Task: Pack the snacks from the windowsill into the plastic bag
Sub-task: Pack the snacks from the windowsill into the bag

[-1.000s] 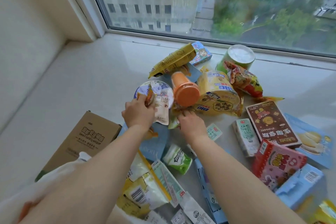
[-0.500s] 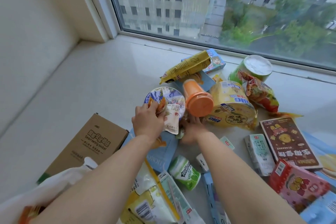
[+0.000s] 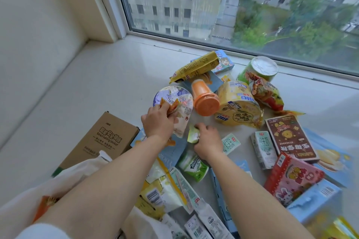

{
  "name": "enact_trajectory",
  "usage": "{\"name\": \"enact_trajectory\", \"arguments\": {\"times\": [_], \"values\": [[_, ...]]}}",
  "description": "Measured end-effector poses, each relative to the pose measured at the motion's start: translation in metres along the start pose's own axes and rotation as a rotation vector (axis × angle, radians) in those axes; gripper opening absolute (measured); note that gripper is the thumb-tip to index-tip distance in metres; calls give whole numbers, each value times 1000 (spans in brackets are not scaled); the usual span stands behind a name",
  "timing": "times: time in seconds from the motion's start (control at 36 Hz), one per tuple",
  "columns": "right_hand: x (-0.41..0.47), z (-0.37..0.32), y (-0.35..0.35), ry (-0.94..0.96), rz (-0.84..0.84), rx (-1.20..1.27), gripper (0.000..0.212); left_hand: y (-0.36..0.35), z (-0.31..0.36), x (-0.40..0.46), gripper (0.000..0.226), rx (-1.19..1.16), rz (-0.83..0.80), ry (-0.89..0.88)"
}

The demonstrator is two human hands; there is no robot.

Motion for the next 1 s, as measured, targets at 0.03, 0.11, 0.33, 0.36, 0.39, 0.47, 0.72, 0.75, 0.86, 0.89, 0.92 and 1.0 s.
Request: {"name": "enact_trajectory", "arguments": {"times": [0.03,0.11,0.33,0.36,0.39,0.47,0.72,0.75,0.86,0.89,0.92,1.0], "values": [[-6,-2,7,-6,42,48,61,6,2,-6,25,-38,29,-7],[-28,-7,24,-30,162,214,53,26,4,-30,24,-199,82,-5],[-119,-34,51,-159,191,885,47,80,-31,-106,21,-439,179,-25],[-132,-43,50,-140,171,929,48,90,-39,-118,20,-472,197,-22],[-143,-51,46,-129,144,966,48,97,-49,-129,20,-501,216,-14],[-177,-80,28,-115,46,1072,47,121,-91,-163,22,-510,308,26],[-243,-162,-62,126,-122,711,48,143,-236,-226,69,-367,243,259],[-248,-167,-76,137,-138,659,48,134,-247,-229,72,-328,180,267],[-257,-169,-110,155,-117,278,54,108,-268,-234,69,-228,36,225],[-257,-168,-116,163,-129,186,55,104,-271,-233,70,-215,21,225],[-257,-168,-118,185,-137,120,55,100,-274,-231,70,-200,3,228],[-252,-169,-123,259,-141,-64,51,91,-283,-222,69,-164,-33,226]]}}
Point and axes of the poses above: each hand's wrist, its own x-axis towards the middle knuckle, its own y-axis out of the back of the hand, z = x × y, the point moved 6 cm from there along x, towards the middle knuckle, and after that the axes turned 6 degrees about z, right-handed, at the moved point
